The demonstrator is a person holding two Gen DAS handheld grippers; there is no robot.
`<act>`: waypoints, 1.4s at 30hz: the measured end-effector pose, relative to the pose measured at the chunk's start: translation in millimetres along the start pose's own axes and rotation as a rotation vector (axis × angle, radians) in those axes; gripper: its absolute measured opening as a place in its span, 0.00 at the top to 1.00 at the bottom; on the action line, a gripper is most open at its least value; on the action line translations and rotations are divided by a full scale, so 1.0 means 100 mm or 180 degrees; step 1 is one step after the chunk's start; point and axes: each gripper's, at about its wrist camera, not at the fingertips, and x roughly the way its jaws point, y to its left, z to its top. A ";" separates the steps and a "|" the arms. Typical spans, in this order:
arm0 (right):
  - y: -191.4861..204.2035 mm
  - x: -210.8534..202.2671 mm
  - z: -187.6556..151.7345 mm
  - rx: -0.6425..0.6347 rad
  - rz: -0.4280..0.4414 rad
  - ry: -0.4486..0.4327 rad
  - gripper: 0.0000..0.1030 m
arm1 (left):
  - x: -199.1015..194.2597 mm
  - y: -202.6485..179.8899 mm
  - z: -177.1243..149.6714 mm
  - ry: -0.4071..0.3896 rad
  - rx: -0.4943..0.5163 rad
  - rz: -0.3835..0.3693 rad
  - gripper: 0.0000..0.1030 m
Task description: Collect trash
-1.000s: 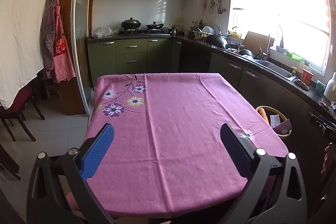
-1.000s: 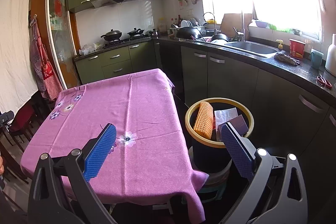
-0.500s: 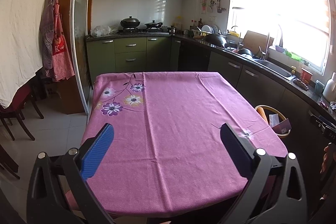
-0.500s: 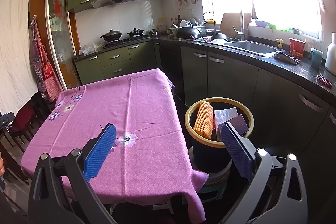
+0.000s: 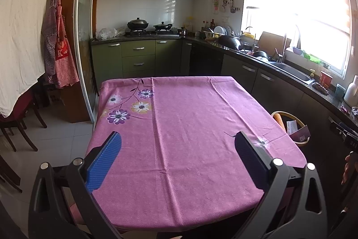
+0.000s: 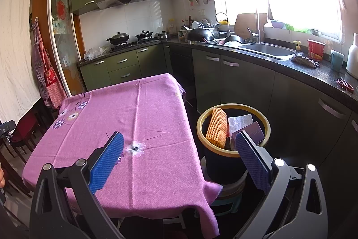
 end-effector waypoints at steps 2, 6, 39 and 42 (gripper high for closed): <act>0.01 0.00 -0.01 0.0001 -0.0001 0.0000 0.05 | 0.00 -0.01 0.00 0.0005 0.0004 -0.0003 0.06; 0.01 0.00 0.00 0.0006 -0.0004 0.0001 0.05 | 0.01 -0.01 -0.01 0.0019 0.0006 -0.0015 0.06; 0.05 0.05 -0.06 0.0020 -0.0007 0.0038 0.05 | 0.06 -0.01 -0.02 0.0073 -0.0010 -0.0046 0.06; 0.05 0.05 -0.06 0.0020 -0.0008 0.0041 0.05 | 0.08 0.00 -0.03 0.0084 -0.0037 -0.0085 0.06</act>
